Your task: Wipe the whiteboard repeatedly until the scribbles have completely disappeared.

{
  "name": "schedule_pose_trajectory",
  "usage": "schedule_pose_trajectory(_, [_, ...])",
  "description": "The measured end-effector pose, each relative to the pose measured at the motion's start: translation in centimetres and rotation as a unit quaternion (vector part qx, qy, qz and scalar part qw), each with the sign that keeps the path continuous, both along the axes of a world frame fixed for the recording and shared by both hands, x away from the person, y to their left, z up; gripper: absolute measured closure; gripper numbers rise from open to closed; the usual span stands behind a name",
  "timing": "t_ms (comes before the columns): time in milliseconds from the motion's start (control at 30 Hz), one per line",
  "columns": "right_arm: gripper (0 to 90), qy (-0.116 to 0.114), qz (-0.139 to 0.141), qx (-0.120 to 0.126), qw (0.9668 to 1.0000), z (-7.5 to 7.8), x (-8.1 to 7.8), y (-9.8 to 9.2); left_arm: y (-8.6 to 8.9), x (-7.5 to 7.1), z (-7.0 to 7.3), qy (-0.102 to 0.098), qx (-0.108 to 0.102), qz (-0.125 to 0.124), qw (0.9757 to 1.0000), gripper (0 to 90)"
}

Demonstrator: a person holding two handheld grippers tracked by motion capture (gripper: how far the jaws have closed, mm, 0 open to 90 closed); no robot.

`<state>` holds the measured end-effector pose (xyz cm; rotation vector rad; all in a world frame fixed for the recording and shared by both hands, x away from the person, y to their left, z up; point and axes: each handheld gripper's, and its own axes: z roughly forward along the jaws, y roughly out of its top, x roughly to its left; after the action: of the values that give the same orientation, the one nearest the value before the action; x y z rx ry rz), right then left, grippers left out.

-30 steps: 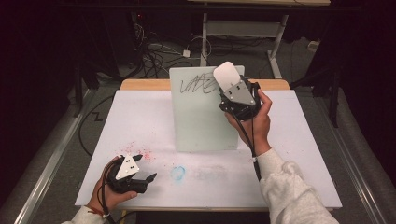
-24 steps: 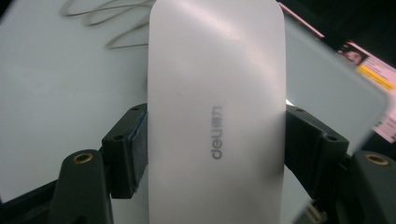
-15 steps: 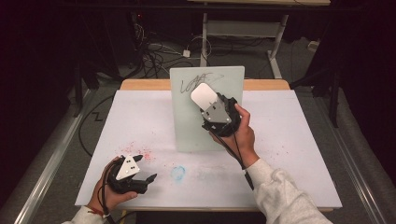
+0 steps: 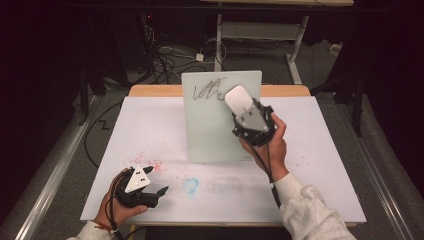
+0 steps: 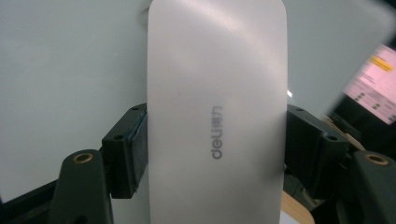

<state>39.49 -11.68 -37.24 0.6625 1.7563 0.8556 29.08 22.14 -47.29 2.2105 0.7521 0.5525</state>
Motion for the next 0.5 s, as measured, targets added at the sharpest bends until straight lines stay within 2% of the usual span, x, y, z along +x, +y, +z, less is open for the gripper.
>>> schedule_pose_trajectory(100, [30.7,0.013,0.021,-0.03,0.9992,-2.3,-1.0,1.1,0.0,0.0,0.0,0.0,0.0,0.0,1.0,18.2])
schedule_pose_trajectory(200, [30.8,0.016,0.026,-0.045,0.9985,-3.1,-1.4,1.1,0.1,0.0,0.0,0.0,0.001,0.001,1.0,18.2])
schedule_pose_trajectory(267, [30.7,0.024,0.026,-0.028,0.999,-2.2,-1.0,0.4,0.1,-0.1,0.0,0.0,0.001,0.0,1.0,18.2])
schedule_pose_trajectory(333, [30.7,0.019,0.018,-0.024,0.9994,-1.8,-0.9,0.2,0.1,-0.1,0.0,0.0,-0.001,0.0,1.0,18.2])
schedule_pose_trajectory(433, [30.7,0.012,0.003,0.003,0.9999,-0.2,-0.1,-0.6,0.1,0.0,0.0,0.0,0.0,0.0,1.0,18.2])
schedule_pose_trajectory(500, [30.7,0.005,-0.008,0.012,0.9999,1.1,0.4,-0.7,0.0,0.0,0.0,0.0,-0.001,0.0,1.0,18.2])
